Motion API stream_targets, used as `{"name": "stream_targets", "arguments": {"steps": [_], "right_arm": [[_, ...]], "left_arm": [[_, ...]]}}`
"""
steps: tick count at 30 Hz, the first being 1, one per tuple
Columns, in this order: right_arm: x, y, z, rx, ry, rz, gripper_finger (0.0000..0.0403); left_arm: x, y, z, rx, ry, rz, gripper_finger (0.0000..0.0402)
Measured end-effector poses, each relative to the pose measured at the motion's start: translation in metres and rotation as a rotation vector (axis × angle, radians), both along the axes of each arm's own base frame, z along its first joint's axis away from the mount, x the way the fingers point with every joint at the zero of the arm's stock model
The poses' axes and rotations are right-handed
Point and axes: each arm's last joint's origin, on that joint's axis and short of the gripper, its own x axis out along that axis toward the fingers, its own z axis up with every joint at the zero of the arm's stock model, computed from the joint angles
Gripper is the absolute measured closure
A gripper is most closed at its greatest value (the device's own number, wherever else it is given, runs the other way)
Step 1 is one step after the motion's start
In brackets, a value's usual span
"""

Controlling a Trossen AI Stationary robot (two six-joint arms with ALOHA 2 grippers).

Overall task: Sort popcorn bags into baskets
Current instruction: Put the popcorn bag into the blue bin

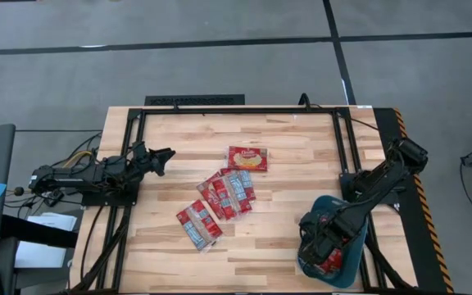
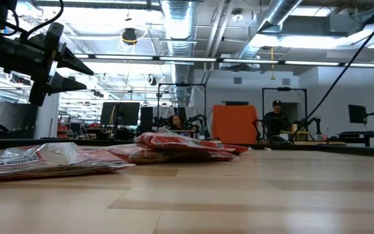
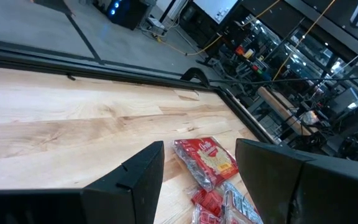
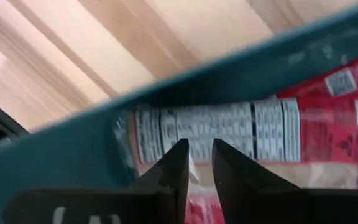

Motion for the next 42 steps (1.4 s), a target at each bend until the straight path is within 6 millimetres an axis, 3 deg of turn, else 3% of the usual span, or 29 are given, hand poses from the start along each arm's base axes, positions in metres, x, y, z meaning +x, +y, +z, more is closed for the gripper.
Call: {"name": "stream_targets", "arguments": {"steps": [14, 24, 28, 35, 42], "right_arm": [[-0.010, 0.013, -0.022, 0.028, 0.239, 0.077, 0.0325], [-0.027, -0.002, -0.018, -0.099, 0.431, -0.038, 0.0332], [-0.022, -0.001, -0.014, -0.097, 0.395, -0.005, 0.0332], [0.006, -0.005, 0.006, -0.182, 0.140, 0.034, 0.0332], [0.014, -0.023, -0.012, -0.239, 0.123, 0.021, 0.0332]], "left_arm": [[0.000, 0.000, 0.000, 0.000, 0.000, -0.002, 0.0215], [0.000, 0.000, 0.000, -0.001, -0.001, 0.002, 0.0215], [0.000, 0.000, 0.000, -0.001, -0.001, 0.002, 0.0215], [0.000, 0.000, 0.000, 0.000, 0.000, 0.002, 0.0215], [0.000, 0.000, 0.000, 0.000, 0.000, 0.003, 0.0215]]}}
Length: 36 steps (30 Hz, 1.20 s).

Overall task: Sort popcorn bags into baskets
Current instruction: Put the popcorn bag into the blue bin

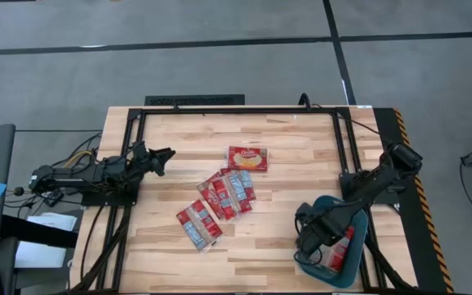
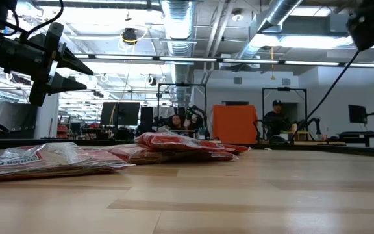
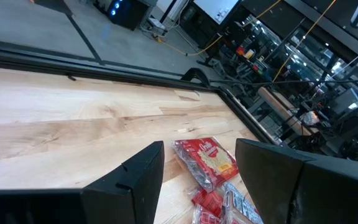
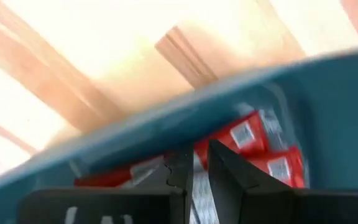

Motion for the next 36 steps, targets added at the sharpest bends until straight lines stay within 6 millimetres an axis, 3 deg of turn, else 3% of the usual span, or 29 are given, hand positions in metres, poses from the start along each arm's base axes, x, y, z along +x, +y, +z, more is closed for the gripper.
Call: {"name": "stream_targets", "arguments": {"steps": [5, 19, 25, 36], "right_arm": [[0.002, -0.003, -0.009, 0.001, -0.029, 0.025, 0.0332], [-0.006, 0.002, -0.010, -0.022, -0.006, 0.080, 0.0332], [-0.010, 0.004, -0.025, 0.012, -0.036, 0.115, 0.0332], [-0.021, 0.001, -0.026, -0.006, 0.079, 0.120, 0.0332]], "left_arm": [[0.000, 0.000, 0.000, 0.000, 0.000, 0.000, 0.0215], [0.000, 0.000, 0.000, 0.014, 0.011, 0.000, 0.0215], [0.000, 0.000, 0.000, 0.014, 0.011, 0.000, 0.0215], [0.000, 0.000, 0.000, 0.012, 0.010, 0.000, 0.0215]]}}
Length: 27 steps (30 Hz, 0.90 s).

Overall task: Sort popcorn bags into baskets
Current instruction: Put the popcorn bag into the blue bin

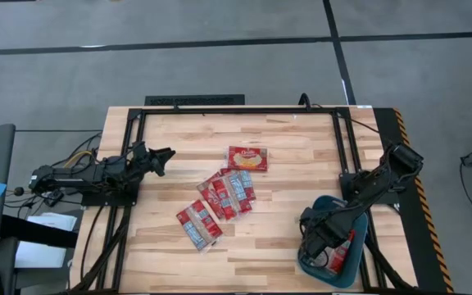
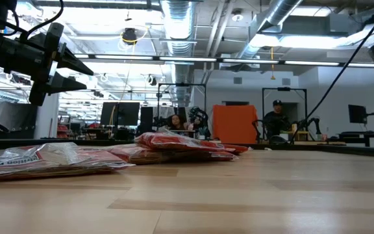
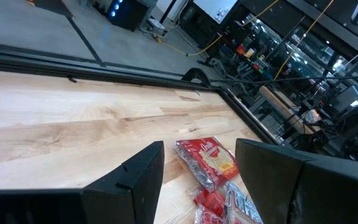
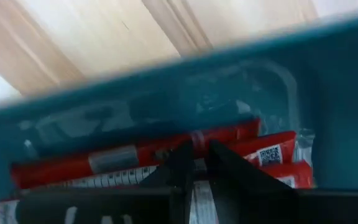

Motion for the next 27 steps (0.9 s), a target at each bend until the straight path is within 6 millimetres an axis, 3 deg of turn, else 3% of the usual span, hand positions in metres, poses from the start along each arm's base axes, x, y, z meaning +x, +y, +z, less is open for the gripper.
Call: {"name": "stream_targets", "arguments": {"steps": [8, 14, 20, 27], "right_arm": [[-0.003, -0.002, 0.001, -0.005, 0.054, -0.025, 0.0332], [0.011, 0.008, 0.023, 0.001, -0.071, -0.009, 0.0332], [0.017, 0.038, 0.035, 0.217, -0.187, 0.002, 0.0334], [-0.001, 0.073, 0.017, 0.316, -0.089, -0.016, 0.0352]], "left_arm": [[0.000, 0.000, 0.000, -0.005, -0.004, 0.000, 0.0215], [0.000, 0.000, 0.000, -0.015, -0.012, 0.001, 0.0215], [0.000, 0.000, 0.000, -0.016, -0.013, 0.001, 0.0215], [0.000, 0.000, 0.000, -0.006, -0.004, 0.000, 0.0215]]}}
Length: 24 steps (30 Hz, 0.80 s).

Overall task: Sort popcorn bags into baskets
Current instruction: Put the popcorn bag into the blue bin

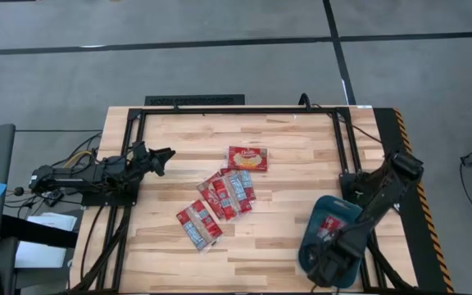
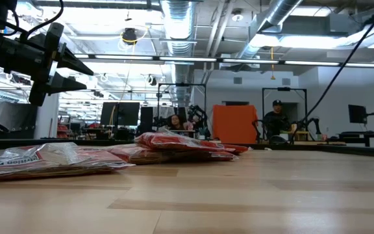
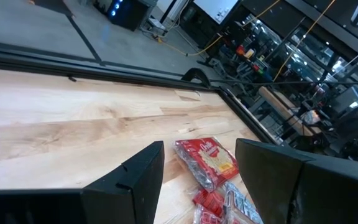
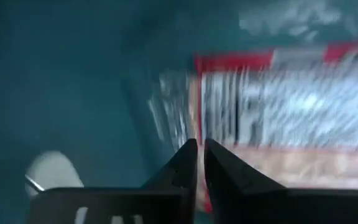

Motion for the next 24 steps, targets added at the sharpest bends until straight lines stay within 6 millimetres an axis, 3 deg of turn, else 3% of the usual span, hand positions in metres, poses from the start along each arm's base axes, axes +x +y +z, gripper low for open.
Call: {"name": "stream_targets", "arguments": {"steps": [6, 11, 24], "right_arm": [[-0.004, 0.011, -0.021, -0.030, 0.092, 0.027, 0.0368], [-0.005, 0.002, -0.029, -0.093, 0.186, -0.001, 0.0382], [-0.013, -0.023, 0.004, -0.173, 0.161, -0.089, 0.0369]], "left_arm": [[0.000, 0.000, 0.000, -0.005, -0.005, 0.019, 0.0215], [0.000, 0.001, 0.000, -0.016, -0.014, 0.025, 0.0215], [0.000, 0.001, 0.000, -0.025, -0.021, 0.025, 0.0215]]}}
